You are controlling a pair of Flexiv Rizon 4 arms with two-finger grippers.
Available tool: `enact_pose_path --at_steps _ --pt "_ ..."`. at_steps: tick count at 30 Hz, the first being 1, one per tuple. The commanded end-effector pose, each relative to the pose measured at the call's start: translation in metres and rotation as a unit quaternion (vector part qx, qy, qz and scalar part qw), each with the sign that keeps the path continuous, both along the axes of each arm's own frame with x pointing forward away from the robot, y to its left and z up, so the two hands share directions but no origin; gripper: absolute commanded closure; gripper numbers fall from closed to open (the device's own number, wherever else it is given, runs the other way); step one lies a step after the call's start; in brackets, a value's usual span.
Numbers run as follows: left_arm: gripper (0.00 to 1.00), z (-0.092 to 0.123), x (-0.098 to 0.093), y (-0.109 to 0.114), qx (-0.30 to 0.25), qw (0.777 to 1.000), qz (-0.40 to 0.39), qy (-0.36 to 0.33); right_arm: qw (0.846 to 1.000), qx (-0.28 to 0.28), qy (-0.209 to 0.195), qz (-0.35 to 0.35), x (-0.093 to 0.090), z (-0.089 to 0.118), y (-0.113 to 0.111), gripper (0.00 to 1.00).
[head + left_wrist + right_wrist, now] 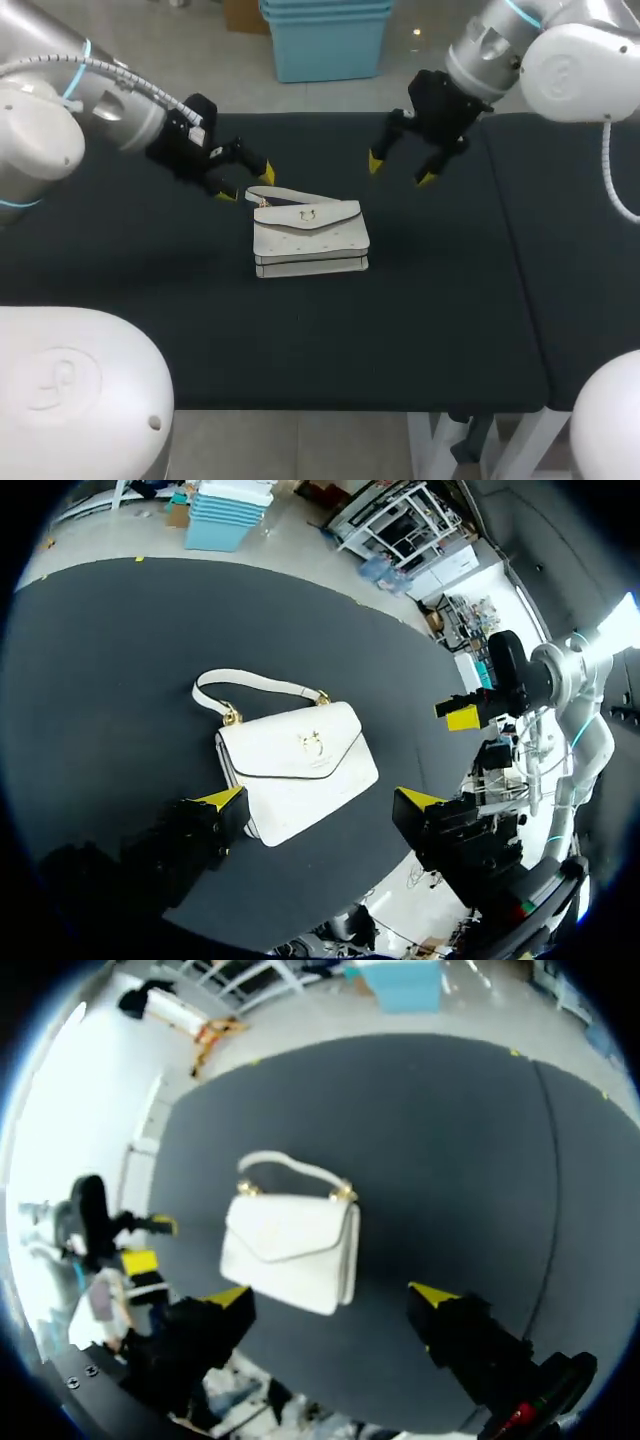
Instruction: Pick up the bag, open it, inspect its contents, close it, and place it on the opposite side
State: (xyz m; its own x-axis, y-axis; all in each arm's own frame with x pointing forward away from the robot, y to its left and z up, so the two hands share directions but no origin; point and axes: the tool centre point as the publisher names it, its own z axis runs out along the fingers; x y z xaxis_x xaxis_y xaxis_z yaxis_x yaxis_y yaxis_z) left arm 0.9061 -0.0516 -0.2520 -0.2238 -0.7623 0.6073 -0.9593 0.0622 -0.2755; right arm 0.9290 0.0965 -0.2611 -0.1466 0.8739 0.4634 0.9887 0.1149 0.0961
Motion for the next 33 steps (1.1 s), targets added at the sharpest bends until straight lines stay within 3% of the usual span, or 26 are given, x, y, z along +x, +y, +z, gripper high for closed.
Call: enact_pose_path --at_steps 1,8,20,25,30,33 --pt "0.00 -0.017 -0.007 0.001 -0.091 0.964 0.200 0.150 0.990 0.102 -0.028 -0.094 -0.009 -0.014 -0.003 0.00" --pt "0.00 -0.033 -0.004 0.010 -0.142 0.954 0.198 0.177 0.988 0.119 0.016 -0.094 -0.001 -0.037 0.015 0.00" --pt "0.00 -0.058 0.008 0.011 -0.136 0.958 0.137 0.212 0.990 0.113 0.067 -0.053 0.017 -0.056 0.038 0.00" --pt "0.00 -0.068 0.005 0.012 -0.125 0.967 0.104 0.197 0.985 0.137 0.094 -0.037 0.020 -0.066 0.039 0.00" --pt "0.00 -0.079 0.011 0.013 -0.153 0.965 0.087 0.192 0.983 0.148 0.104 -0.029 0.021 -0.073 0.041 0.06" --pt "0.00 -0.084 0.012 0.012 -0.172 0.964 0.081 0.185 0.982 0.151 0.111 -0.024 0.021 -0.076 0.042 0.19"
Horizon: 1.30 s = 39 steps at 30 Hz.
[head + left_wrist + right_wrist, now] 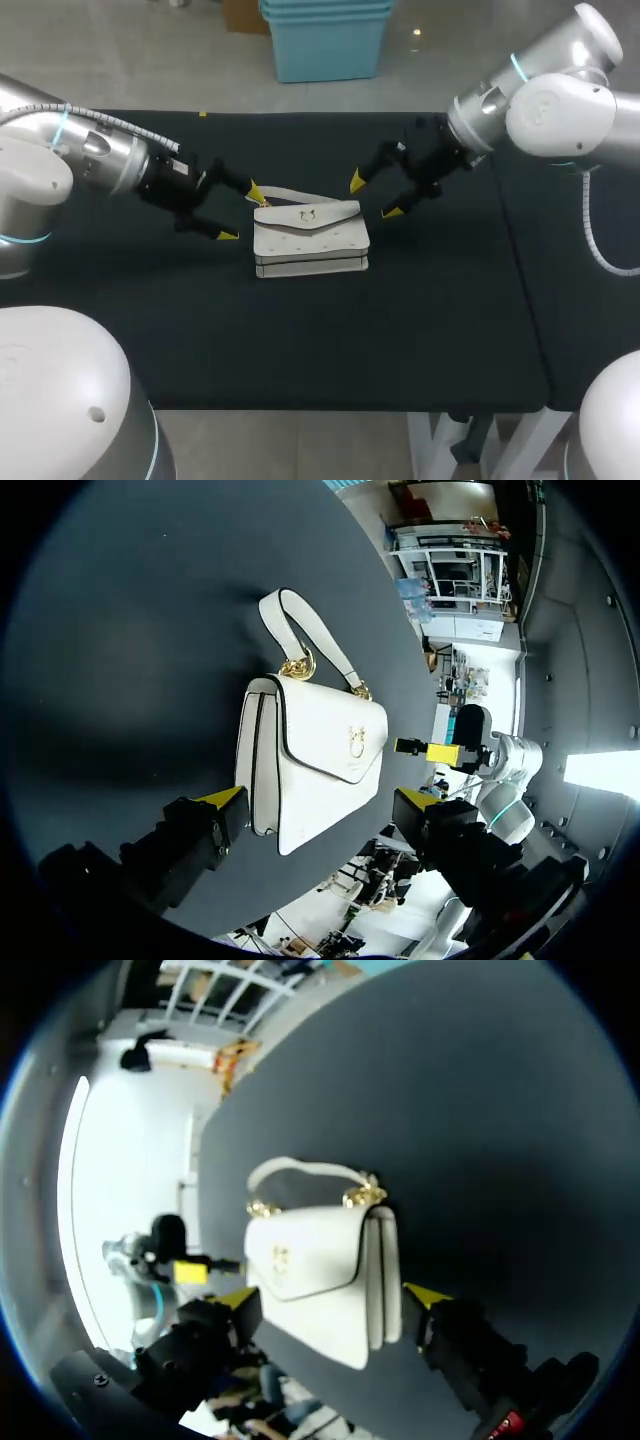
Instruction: Pick up the bag, open it, inspect its contents, close it, and place it on the opposite side
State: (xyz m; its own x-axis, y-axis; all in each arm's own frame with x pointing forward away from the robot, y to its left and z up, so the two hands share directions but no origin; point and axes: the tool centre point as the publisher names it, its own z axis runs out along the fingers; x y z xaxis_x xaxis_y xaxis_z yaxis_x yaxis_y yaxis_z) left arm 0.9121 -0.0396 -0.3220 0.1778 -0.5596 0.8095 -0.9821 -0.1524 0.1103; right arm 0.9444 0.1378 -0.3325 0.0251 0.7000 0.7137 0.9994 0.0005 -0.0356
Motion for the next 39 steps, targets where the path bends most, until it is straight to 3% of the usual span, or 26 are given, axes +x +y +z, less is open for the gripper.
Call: enact_pose_path --at_steps 1,5,9,16,21,24,30,39 --pt "0.00 -0.015 0.006 0.000 -0.038 0.999 -0.011 -0.009 0.999 0.007 0.036 0.039 0.006 -0.006 0.001 0.20" --pt "0.00 -0.022 0.006 -0.003 -0.039 0.999 -0.013 -0.026 0.997 0.019 0.045 0.055 0.007 -0.011 0.005 0.29" --pt "0.00 -0.026 0.005 -0.007 -0.051 0.998 -0.017 -0.039 0.997 0.012 0.054 0.057 0.007 -0.017 0.010 0.24" --pt "0.00 -0.028 0.003 -0.015 -0.059 0.996 -0.026 -0.054 0.996 0.026 0.074 0.049 0.006 -0.032 0.010 0.24" --pt "0.11 -0.030 0.003 -0.018 -0.062 0.996 -0.025 -0.054 0.995 0.034 0.076 0.053 0.004 -0.036 0.017 0.26" --pt "0.29 -0.031 0.004 -0.019 -0.061 0.996 -0.024 -0.054 0.995 0.036 0.077 0.055 0.003 -0.037 0.020 0.28" --pt "0.51 -0.030 0.006 -0.019 -0.062 0.996 -0.019 -0.056 0.995 0.039 0.077 0.054 0.001 -0.037 0.021 0.32" --pt "0.55 -0.050 0.016 -0.023 -0.080 0.994 -0.015 -0.068 0.993 0.052 0.088 0.053 -0.003 -0.049 0.029 0.36"
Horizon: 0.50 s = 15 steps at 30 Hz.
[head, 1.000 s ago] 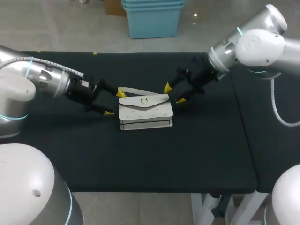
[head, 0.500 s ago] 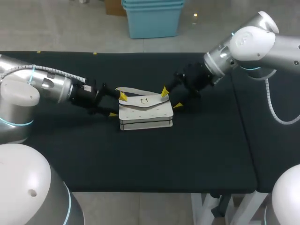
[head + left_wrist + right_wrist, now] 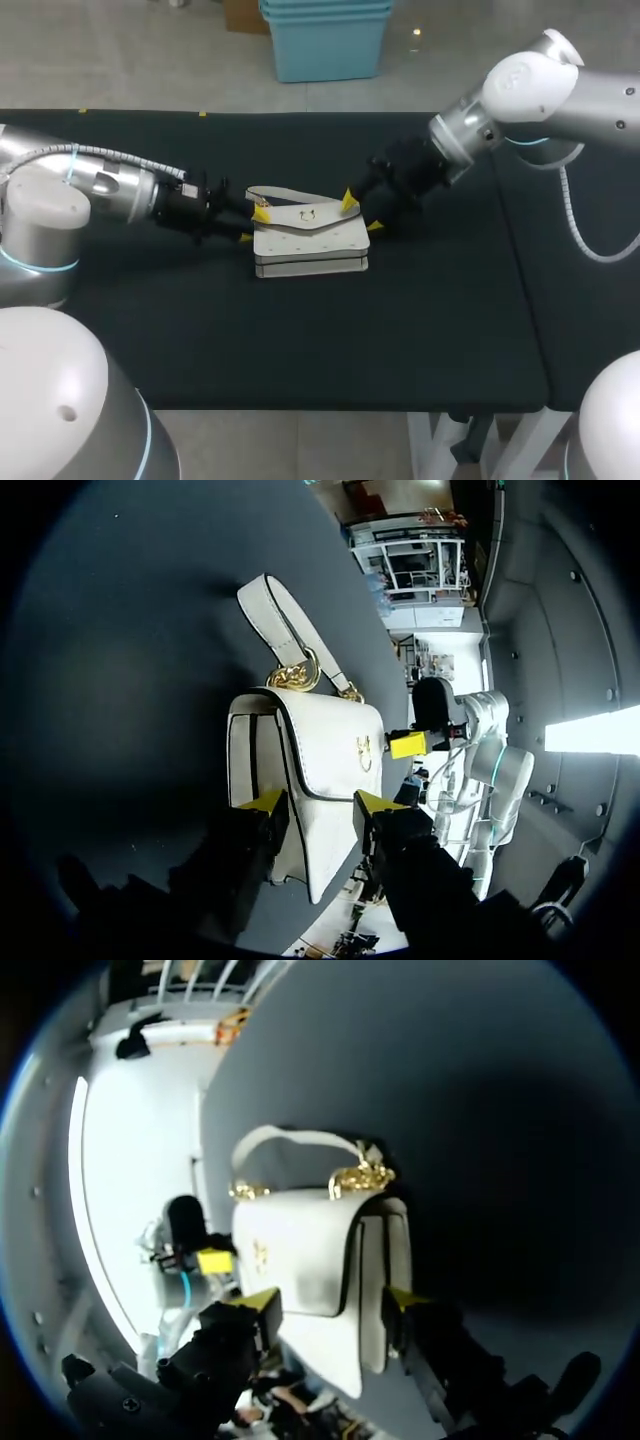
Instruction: Pick up the bag, open it, inspect its contents, close it, and place it on the opposite side
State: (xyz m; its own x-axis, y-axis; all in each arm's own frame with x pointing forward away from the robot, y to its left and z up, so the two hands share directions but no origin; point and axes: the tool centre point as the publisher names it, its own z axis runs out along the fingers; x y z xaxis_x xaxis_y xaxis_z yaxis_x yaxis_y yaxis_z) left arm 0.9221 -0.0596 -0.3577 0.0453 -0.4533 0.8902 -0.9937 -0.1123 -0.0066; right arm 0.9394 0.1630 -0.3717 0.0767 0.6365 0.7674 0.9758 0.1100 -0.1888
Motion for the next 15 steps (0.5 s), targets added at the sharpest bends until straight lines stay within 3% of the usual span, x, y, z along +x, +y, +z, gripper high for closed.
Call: enact_pose_path --at_steps 1,2,4,7,11,13,14,15 --pt "0.56 -0.016 0.007 -0.004 -0.017 1.000 0.005 0.002 1.000 0.006 0.010 0.002 0.001 -0.012 0.004 0.35" --pt "0.60 -0.017 0.008 -0.003 -0.020 1.000 0.006 0.003 1.000 0.005 0.014 0.001 0.001 -0.014 0.005 0.35" --pt "0.79 -0.019 0.009 -0.004 -0.020 1.000 0.010 0.003 1.000 0.007 0.018 0.000 0.001 -0.018 0.005 0.42" --pt "1.00 -0.020 0.009 -0.005 -0.020 1.000 0.010 0.001 1.000 0.010 0.024 -0.002 0.000 -0.021 0.005 0.51" --pt "1.00 -0.020 0.007 -0.006 -0.021 1.000 0.008 -0.007 0.999 0.015 0.029 -0.026 0.001 -0.022 0.004 0.57" --pt "1.00 -0.020 0.006 -0.007 -0.021 1.000 0.007 -0.008 0.999 0.021 0.031 -0.040 0.003 -0.022 0.002 0.75" --pt "1.00 -0.020 0.006 -0.007 -0.020 1.000 0.006 -0.008 0.998 0.024 0.032 -0.044 0.004 -0.021 0.001 0.96" --pt "1.00 -0.020 0.006 -0.008 -0.020 1.000 0.005 -0.008 0.998 0.026 0.031 -0.045 0.004 -0.021 0.001 1.00"
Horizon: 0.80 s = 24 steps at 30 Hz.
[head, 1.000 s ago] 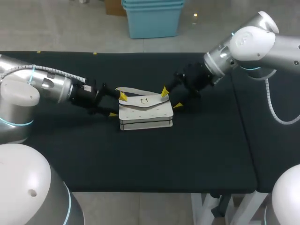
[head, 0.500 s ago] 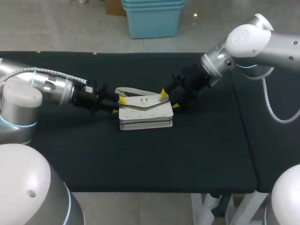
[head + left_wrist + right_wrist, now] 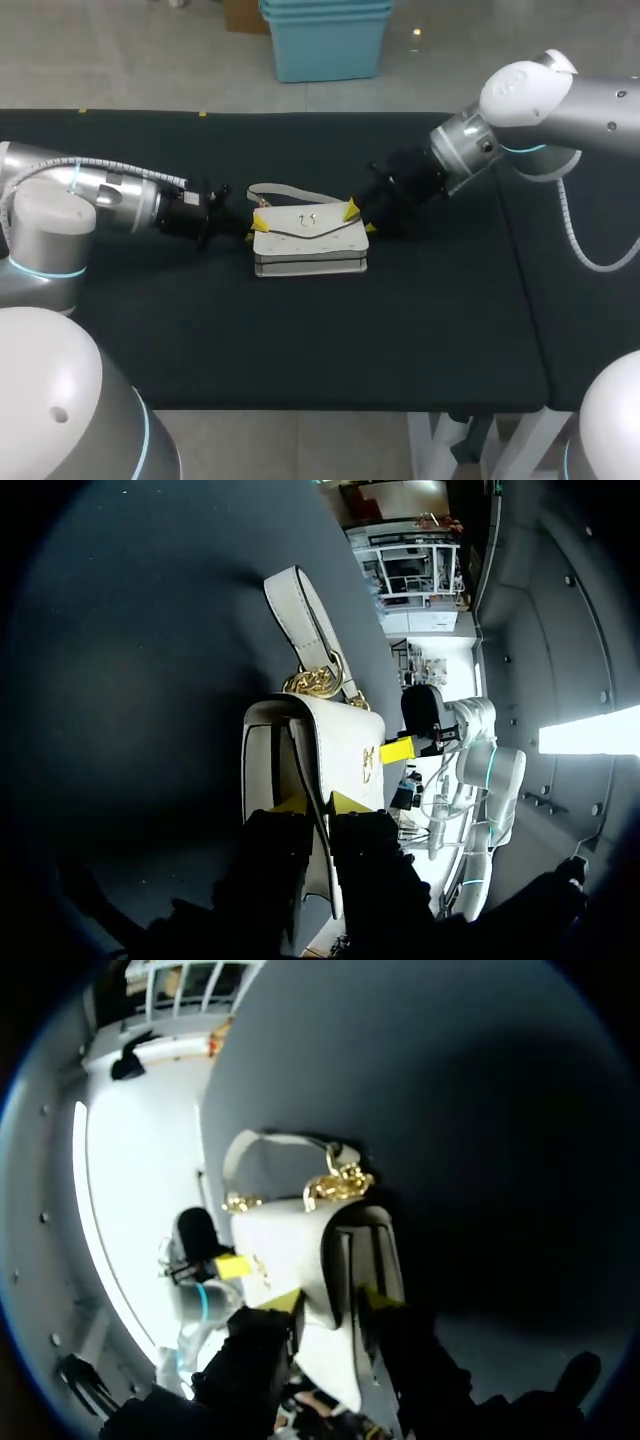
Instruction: Pick up the bag, open it, inspect its contents, close it, and place it on the opposite side
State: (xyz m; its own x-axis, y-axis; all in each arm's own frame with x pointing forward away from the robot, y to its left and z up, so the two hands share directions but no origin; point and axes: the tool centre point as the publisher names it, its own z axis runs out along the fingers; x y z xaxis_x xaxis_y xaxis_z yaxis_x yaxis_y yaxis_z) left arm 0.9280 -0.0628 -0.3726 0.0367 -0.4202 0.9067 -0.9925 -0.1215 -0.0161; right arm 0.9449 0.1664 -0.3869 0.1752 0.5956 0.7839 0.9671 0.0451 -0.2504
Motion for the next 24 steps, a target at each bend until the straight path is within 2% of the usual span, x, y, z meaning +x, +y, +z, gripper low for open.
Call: enact_pose_path --at_steps 1,6,7,8,9,10,11,12,13,14,15,24 --pt "1.00 -0.0056 -0.0006 -0.0049 -0.001 1.000 0.000 -0.001 1.000 0.007 -0.005 -0.013 -0.0014 -0.0045 -0.0025 1.00" --pt "1.00 -0.0053 -0.0017 -0.0063 0.002 1.000 -0.001 -0.003 1.000 0.024 -0.016 -0.010 -0.0037 -0.0015 -0.0026 1.00" --pt "0.57 -0.0049 -0.0021 -0.0065 0.003 1.000 -0.001 -0.003 1.000 0.024 -0.016 -0.010 -0.0041 -0.0016 -0.0029 1.00" --pt "0.33 -0.0041 -0.0024 -0.0063 0.002 1.000 -0.001 -0.004 0.999 0.027 -0.018 -0.010 -0.0048 -0.0017 -0.0033 0.85" --pt "0.33 -0.0033 -0.0025 -0.0060 0.000 1.000 0.001 -0.005 0.999 0.029 -0.020 -0.012 -0.0052 -0.0016 -0.0037 0.69" --pt "0.37 -0.0025 -0.0025 -0.0057 -0.001 1.000 0.002 -0.005 0.999 0.032 -0.022 -0.012 -0.0055 -0.0012 -0.0046 0.59" --pt "0.53 -0.0020 -0.0024 -0.0056 -0.003 1.000 0.004 -0.007 0.999 0.035 -0.025 -0.012 -0.0058 -0.0006 -0.0053 0.55" --pt "0.97 -0.0015 -0.0019 -0.0055 -0.003 1.000 0.005 -0.006 0.999 0.038 -0.027 -0.013 -0.0063 0.0004 -0.0059 0.55" --pt "1.00 -0.0015 -0.0017 -0.0055 -0.004 1.000 0.006 -0.006 0.999 0.038 -0.027 -0.013 -0.0065 0.0010 -0.0061 0.57" --pt "1.00 -0.0023 -0.0005 -0.0062 -0.004 1.000 0.007 -0.006 0.999 0.040 -0.029 -0.015 -0.0066 0.0014 -0.0061 0.73" --pt "1.00 -0.0029 -0.0001 -0.0065 -0.004 1.000 0.007 -0.006 0.999 0.040 -0.029 -0.016 -0.0067 0.0016 -0.0061 1.00" --pt "1.00 -0.0051 0.0016 -0.0027 -0.002 1.000 0.022 0.000 0.998 0.039 -0.036 -0.018 -0.0095 0.0008 -0.0068 1.00"
